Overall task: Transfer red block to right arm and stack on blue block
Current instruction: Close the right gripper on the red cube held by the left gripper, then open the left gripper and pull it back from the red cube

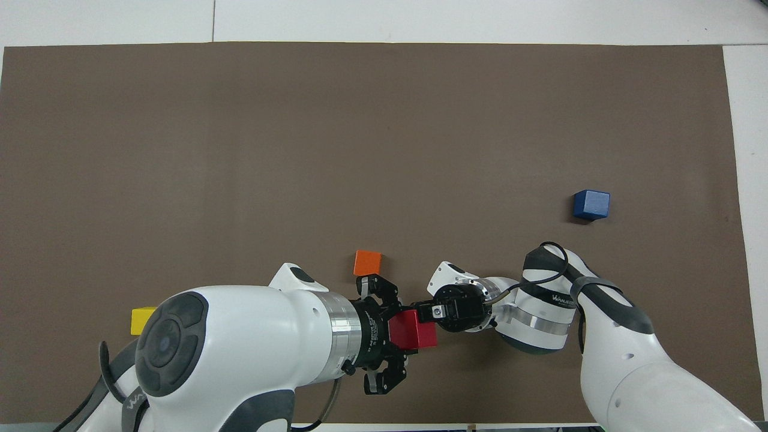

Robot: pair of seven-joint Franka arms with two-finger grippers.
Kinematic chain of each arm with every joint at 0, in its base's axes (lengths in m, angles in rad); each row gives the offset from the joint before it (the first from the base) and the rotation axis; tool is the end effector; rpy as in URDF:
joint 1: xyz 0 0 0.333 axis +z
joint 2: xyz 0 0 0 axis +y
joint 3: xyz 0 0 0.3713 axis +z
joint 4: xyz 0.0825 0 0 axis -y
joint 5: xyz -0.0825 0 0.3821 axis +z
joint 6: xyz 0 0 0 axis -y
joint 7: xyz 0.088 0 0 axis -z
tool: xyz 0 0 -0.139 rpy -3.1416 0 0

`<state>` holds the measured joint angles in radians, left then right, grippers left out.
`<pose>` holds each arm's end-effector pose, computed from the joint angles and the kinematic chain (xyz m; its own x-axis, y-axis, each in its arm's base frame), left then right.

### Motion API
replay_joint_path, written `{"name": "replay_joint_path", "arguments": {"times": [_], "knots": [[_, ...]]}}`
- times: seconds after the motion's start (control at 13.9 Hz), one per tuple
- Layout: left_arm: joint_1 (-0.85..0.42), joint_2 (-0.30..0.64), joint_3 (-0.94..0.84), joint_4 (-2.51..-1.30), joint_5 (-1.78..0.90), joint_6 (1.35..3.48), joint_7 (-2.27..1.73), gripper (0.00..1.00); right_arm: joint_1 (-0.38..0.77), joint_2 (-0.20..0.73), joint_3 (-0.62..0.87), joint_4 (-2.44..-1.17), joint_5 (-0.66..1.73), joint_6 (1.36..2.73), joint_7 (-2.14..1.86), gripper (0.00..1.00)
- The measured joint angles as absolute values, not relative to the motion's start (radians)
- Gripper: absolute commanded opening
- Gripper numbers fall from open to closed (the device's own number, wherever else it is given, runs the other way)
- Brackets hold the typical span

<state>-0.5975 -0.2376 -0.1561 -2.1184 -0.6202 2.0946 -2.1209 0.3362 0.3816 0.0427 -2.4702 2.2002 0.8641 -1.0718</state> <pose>0.3317 -0.3810 0.5685 -0.0929 0.8525 -0.5144 0.9868 0.0102 -0.1613 0.4060 0.3014 0.3563 0.9895 0.1065 -0.0976 -0.1443 0.7525 -0.6426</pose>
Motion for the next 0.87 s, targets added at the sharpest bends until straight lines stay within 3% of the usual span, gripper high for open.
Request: {"name": "replay_joint_path", "arguments": {"times": [0.43,0.65,0.87], "knots": [[-0.434,-0.301,-0.132,-2.012,-0.592,1.998,-2.121,1.0,0.335,0.375,0.04,-2.469,2.2,0.938,-1.067,0.0],[-0.322,-0.322,-0.128,-1.929,-0.505,1.843,-2.066,1.0,0.333,0.33,0.039,-2.455,2.2,1.045,-1.0,0.0],[-0.187,-0.323,-0.125,-1.871,-0.435,1.685,-1.769,1.0,0.333,0.263,0.038,-2.422,2.2,1.171,-0.902,0.0]]}}
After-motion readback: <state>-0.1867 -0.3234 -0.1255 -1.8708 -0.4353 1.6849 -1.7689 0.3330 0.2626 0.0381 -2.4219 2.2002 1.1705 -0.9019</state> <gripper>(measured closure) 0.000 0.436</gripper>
